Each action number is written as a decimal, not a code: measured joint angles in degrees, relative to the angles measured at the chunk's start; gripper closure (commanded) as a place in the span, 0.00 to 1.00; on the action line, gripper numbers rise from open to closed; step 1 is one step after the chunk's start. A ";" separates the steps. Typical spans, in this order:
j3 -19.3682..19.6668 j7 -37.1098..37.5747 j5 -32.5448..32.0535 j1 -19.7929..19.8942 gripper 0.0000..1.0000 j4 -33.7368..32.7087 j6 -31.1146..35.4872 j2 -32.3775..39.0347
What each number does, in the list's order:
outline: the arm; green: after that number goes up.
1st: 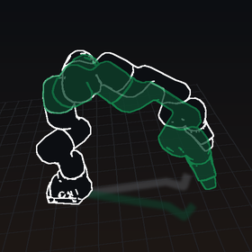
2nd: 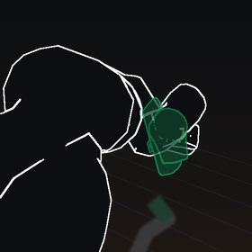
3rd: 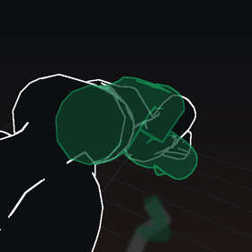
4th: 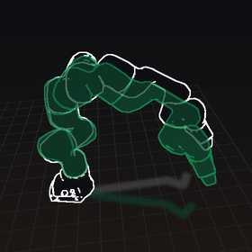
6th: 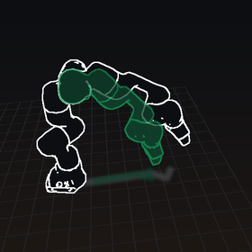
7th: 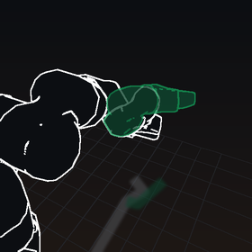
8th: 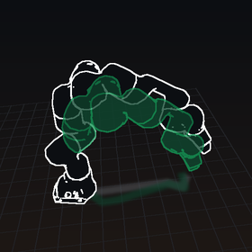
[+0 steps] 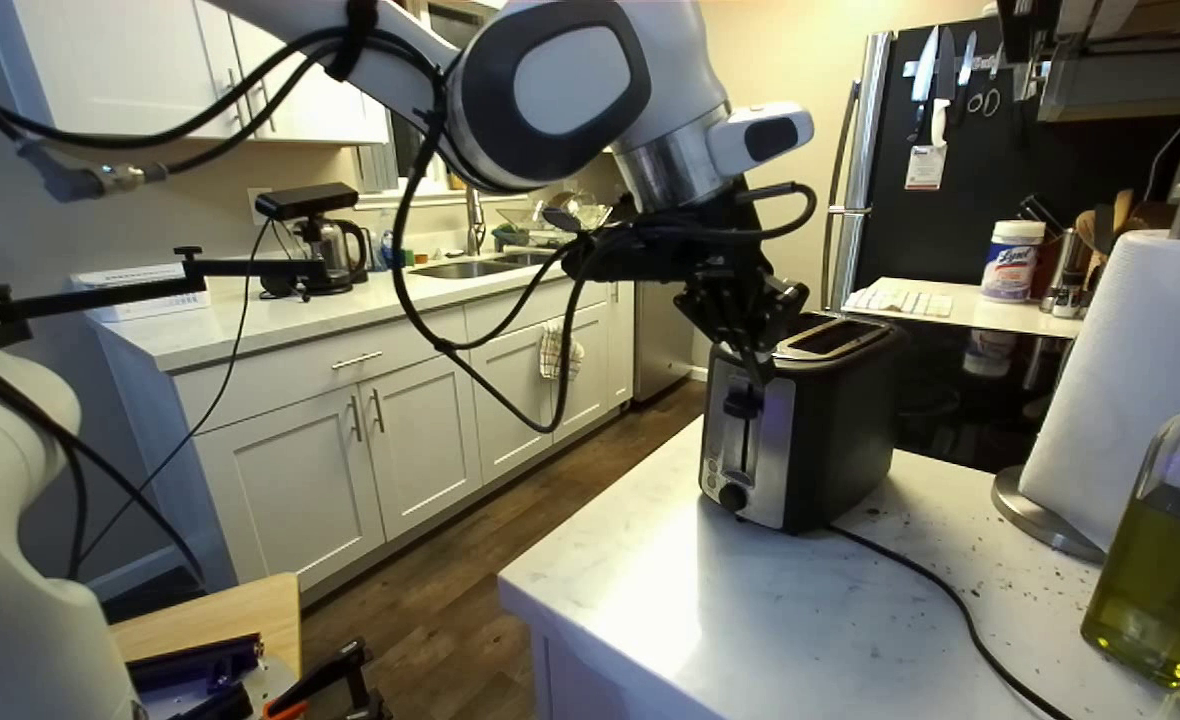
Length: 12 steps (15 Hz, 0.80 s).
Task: Push the lever on the toaster downwards.
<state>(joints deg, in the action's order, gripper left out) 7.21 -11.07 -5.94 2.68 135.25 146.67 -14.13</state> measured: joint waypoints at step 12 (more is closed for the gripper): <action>3.11 -14.86 14.65 -3.74 0.99 -1.02 -1.66 0.93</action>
<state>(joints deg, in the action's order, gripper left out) 10.33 -25.94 8.71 -1.05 134.22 145.01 -13.20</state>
